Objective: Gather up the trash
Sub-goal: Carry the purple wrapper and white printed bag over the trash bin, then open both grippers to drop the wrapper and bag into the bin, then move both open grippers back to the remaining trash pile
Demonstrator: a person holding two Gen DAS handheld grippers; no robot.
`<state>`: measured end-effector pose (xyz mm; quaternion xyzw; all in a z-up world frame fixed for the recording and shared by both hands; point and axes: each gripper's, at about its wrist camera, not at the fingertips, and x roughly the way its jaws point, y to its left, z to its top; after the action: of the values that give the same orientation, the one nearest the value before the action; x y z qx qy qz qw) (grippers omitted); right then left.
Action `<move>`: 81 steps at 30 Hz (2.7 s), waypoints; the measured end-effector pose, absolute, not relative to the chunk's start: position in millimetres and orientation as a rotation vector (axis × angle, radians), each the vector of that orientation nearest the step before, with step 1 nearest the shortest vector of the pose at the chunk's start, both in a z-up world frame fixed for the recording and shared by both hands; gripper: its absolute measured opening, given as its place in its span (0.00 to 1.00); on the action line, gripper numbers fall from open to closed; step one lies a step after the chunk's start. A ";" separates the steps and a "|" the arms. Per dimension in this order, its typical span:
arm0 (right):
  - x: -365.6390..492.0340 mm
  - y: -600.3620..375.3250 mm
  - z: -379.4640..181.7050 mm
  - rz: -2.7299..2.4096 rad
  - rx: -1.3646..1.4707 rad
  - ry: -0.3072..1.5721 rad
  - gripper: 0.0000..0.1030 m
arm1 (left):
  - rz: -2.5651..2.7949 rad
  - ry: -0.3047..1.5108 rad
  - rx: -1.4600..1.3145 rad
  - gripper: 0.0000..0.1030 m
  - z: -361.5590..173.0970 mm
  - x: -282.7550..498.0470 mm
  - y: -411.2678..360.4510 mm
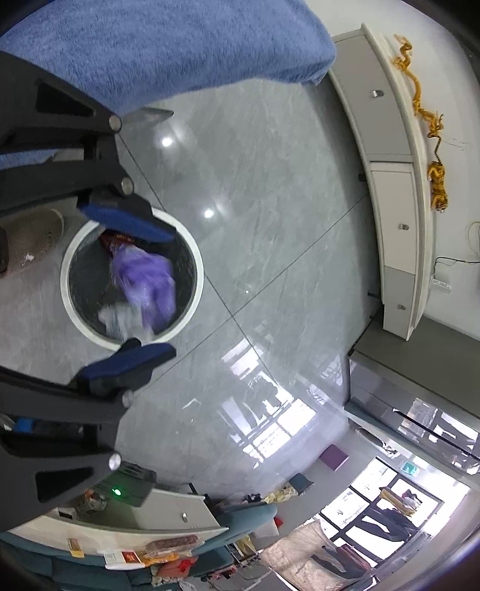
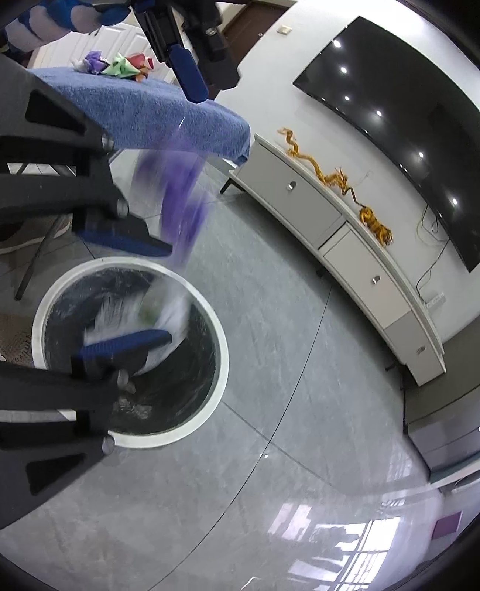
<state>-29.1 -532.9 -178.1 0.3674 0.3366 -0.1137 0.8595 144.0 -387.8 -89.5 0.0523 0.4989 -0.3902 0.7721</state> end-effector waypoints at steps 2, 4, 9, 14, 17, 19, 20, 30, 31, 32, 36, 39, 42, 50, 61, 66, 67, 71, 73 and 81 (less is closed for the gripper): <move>-31.7 -534.3 -178.9 -0.249 0.776 0.711 0.40 | -0.851 1.091 0.109 0.57 -91.1 143.4 -388.7; -32.6 -535.7 -179.6 -0.255 0.783 0.712 0.40 | -0.856 1.096 0.107 0.57 -90.4 141.4 -386.2; -36.8 -530.0 -170.1 -0.260 0.777 0.704 0.40 | -0.833 1.070 0.103 0.57 -82.0 142.2 -369.3; -41.5 -516.7 -149.3 -0.261 0.737 0.690 0.40 | -0.801 1.013 0.107 0.57 -66.6 136.0 -343.6; -45.4 -506.5 -131.5 -0.263 0.707 0.674 0.41 | -0.773 0.974 0.089 0.57 -52.7 131.1 -320.1; -48.5 -500.7 -120.6 -0.264 0.687 0.664 0.42 | -0.756 0.947 0.083 0.57 -44.6 126.7 -307.6; -49.8 -497.8 -115.6 -0.266 0.676 0.660 0.42 | -0.748 0.931 0.078 0.57 -40.3 124.3 -299.7; -60.0 -449.4 -50.2 -0.245 0.536 0.602 0.43 | -0.696 0.767 -0.039 0.57 9.4 107.0 -203.4; -59.9 -444.6 -43.5 -0.241 0.522 0.596 0.43 | -0.692 0.758 -0.040 0.57 12.6 104.3 -195.9; -60.4 -438.7 -36.8 -0.237 0.511 0.590 0.43 | -0.686 0.745 -0.041 0.57 18.1 101.7 -184.5; -62.3 -419.1 -15.9 -0.221 0.468 0.569 0.44 | -0.672 0.730 -0.054 0.57 31.0 94.8 -152.1; -62.4 -400.0 1.1 -0.206 0.424 0.558 0.44 | -0.645 0.698 -0.072 0.57 38.2 87.4 -121.7; -62.1 -384.1 13.7 -0.196 0.388 0.548 0.45 | -0.609 0.663 -0.089 0.57 46.6 80.1 -90.0; -68.0 -334.0 54.4 -0.163 0.292 0.498 0.46 | -0.502 0.570 -0.106 0.57 65.9 60.5 -2.4; -75.8 -293.7 81.2 -0.124 0.208 0.457 0.48 | -0.334 0.537 -0.165 0.57 60.0 46.6 105.3; -70.5 -280.3 86.5 -0.087 0.177 0.448 0.48 | -0.275 0.527 -0.195 0.57 56.4 52.8 139.6; -67.4 -277.9 85.9 -0.078 0.172 0.450 0.48 | -0.266 0.530 -0.202 0.57 54.8 56.0 143.6; -54.0 -276.1 77.9 -0.055 0.173 0.469 0.48 | -0.244 0.553 -0.221 0.57 43.9 68.5 156.5; -46.4 -276.3 69.8 -0.048 0.179 0.488 0.48 | -0.246 0.572 -0.212 0.57 38.8 74.7 147.1; -0.5 -273.0 34.5 -0.005 0.198 0.580 0.48 | -0.354 0.687 -0.161 0.57 -11.8 104.7 109.7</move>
<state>-0.5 -273.0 34.5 0.0976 0.2853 -0.0022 0.9534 104.7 109.7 -11.8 -0.0786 0.3348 -0.1724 0.9231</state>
